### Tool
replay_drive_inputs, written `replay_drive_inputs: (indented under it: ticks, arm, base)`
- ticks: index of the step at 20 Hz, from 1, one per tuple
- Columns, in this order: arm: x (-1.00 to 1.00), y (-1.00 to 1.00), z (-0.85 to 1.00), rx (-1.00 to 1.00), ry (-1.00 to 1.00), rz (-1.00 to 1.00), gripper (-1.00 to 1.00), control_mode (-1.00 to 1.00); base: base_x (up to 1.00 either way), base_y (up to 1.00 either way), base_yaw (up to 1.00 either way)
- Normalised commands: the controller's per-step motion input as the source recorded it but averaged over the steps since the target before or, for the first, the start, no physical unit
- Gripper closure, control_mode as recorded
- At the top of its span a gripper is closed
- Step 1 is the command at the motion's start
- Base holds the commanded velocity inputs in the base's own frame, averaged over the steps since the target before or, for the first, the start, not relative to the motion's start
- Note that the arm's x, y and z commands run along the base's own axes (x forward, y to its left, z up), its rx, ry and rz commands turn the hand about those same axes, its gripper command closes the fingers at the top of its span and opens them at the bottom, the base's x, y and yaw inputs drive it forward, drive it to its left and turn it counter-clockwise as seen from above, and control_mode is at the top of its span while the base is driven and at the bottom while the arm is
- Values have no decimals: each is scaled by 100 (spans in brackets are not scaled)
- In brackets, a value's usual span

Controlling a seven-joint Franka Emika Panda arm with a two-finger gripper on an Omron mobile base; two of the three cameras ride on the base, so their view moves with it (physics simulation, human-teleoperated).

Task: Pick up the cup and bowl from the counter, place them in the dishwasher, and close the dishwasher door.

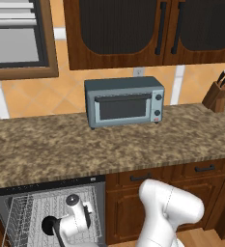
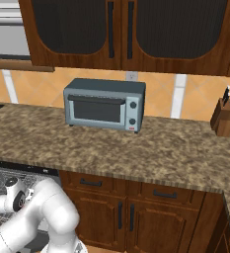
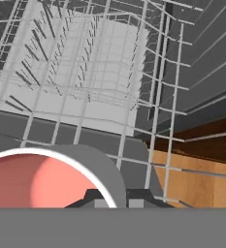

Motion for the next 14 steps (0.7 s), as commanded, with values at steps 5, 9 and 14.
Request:
replay_drive_inputs:
  ticks: [5, 9, 14]
  arm:
    - [2, 10, 18, -5, 2, 0, -100, -100]
    - [0, 0, 42, -1, 0, 0, -100, -100]
    - [0, 0, 57, 0, -1, 0, -100, -100]
  base:
    - [0, 0, 0]
    - [0, 0, 0]
    - [0, 0, 0]
